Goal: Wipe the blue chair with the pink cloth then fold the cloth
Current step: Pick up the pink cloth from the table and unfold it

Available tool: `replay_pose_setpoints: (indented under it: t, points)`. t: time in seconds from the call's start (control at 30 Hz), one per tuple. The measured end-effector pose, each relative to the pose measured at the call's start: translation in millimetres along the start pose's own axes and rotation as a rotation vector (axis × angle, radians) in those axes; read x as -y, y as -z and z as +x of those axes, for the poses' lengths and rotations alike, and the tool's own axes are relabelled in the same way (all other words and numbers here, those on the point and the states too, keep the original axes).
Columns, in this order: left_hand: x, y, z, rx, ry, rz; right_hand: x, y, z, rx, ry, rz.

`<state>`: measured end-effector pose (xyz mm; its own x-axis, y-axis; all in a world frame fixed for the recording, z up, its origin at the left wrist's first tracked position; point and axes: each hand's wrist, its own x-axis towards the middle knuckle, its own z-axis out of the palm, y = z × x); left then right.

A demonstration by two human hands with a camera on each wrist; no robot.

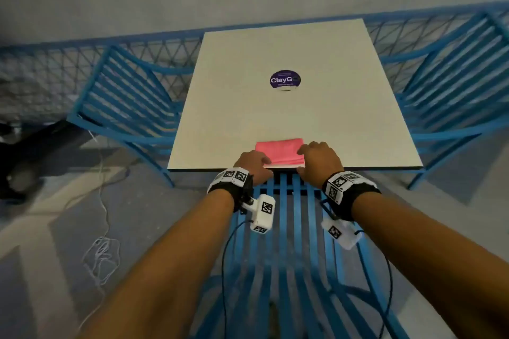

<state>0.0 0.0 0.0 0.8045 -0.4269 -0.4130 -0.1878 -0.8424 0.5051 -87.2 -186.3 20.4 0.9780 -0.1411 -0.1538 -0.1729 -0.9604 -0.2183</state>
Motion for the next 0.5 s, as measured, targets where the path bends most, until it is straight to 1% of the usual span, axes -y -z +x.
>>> replay_pose_setpoints:
  t: [0.13, 0.27, 0.37, 0.5]
  points:
    - [4.6, -11.6, 19.6, -0.039, -0.012, 0.015, -6.0, -21.4, 21.6, -0.027, -0.04, -0.009]
    - [13.3, -25.1, 42.7, -0.071, -0.037, -0.016, -9.5, -47.3, 43.5, 0.019, -0.072, -0.058]
    - [21.4, -35.0, 53.8, -0.11, -0.034, -0.046, -14.8, -61.2, 54.0, 0.07, -0.125, -0.034]
    - [25.7, -46.5, 64.6, -0.138, -0.002, 0.063, -24.0, -79.0, 59.7, 0.035, -0.165, 0.039]
